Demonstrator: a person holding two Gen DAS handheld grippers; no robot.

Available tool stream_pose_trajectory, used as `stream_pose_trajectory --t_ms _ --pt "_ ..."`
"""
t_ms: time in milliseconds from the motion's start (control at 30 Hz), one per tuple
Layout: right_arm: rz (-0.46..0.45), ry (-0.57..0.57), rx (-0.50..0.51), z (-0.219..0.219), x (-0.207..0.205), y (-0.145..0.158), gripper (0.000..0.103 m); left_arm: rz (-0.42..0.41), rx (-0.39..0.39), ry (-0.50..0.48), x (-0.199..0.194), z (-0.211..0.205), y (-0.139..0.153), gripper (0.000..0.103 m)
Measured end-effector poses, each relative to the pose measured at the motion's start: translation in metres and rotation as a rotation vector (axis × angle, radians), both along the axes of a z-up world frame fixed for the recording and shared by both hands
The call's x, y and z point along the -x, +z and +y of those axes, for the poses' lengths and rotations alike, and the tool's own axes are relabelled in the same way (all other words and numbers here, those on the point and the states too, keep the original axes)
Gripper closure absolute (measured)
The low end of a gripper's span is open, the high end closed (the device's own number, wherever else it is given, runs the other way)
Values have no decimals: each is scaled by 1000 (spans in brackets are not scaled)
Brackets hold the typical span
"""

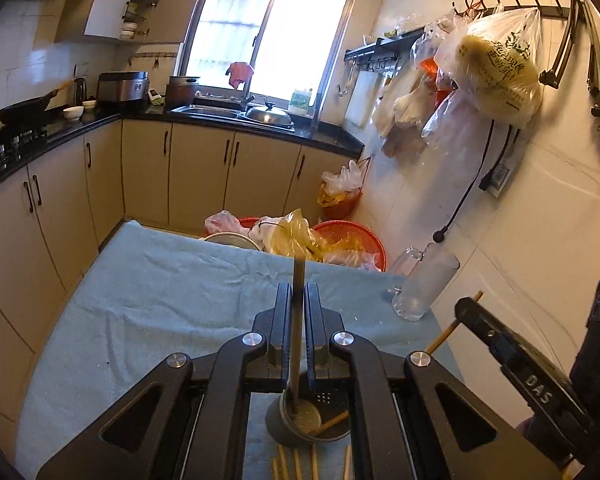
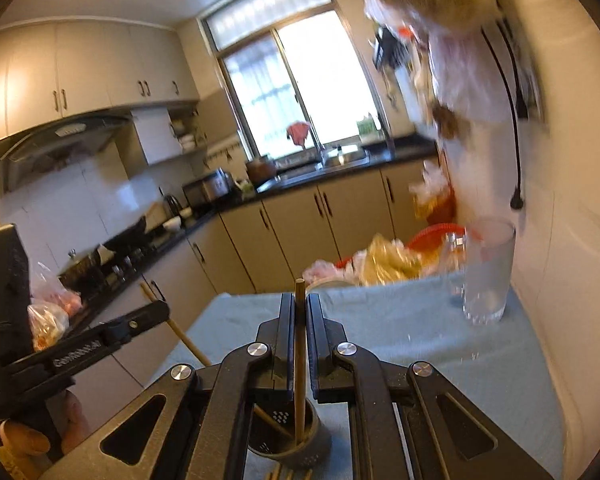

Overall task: Organize utensils
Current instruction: 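Lower the chopsticks into the black cup and open both tools, then return to the chopsticks and close each tool on another chopstick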

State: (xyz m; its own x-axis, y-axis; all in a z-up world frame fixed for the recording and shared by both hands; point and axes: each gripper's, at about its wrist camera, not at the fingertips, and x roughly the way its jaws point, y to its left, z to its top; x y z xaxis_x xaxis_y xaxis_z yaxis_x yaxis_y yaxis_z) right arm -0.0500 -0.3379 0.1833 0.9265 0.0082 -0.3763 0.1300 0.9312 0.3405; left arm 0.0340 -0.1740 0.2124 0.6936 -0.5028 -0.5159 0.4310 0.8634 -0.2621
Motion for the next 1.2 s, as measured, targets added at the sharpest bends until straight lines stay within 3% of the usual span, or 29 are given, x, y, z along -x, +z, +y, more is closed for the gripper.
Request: stream_pose_trajectory --t_ms 33,167,200,267,333,600,800,900,967,1067,1133,1200 --pt "11 -3 -11 -3 -3 -4 96 -2 4 6 1 1 0 94" --pt "34 -23 -55 -15 -7 -15 93 -2 29 25 6 13 2 62" --pt "38 -23 -63 -17 -7 -15 90 -7 37 30 8 17 3 62" --pt "40 -29 -60 -19 -4 -14 65 -11 46 36 17 27 7 58" --pt "33 -41 -51 -19 3 -12 54 -20 52 47 27 38 12 57" --pt "15 -63 -34 -19 49 9 48 -125 32 107 96 98 30 46" --pt "30 -76 -15 -19 91 22 41 -141 -35 98 140 116 9 39" --pt "50 -73 -7 -21 114 25 40 -61 -84 59 144 108 -23 39" --pt "92 -59 12 -22 126 21 32 22 -112 13 142 99 -54 39" --pt "262 1 60 -22 135 -8 29 148 -198 -56 137 78 -104 41" --pt "414 27 113 -19 139 -45 30 220 -239 -107 135 64 -131 57" --pt "502 40 132 -16 143 -79 45 300 -268 -146 133 51 -159 62"
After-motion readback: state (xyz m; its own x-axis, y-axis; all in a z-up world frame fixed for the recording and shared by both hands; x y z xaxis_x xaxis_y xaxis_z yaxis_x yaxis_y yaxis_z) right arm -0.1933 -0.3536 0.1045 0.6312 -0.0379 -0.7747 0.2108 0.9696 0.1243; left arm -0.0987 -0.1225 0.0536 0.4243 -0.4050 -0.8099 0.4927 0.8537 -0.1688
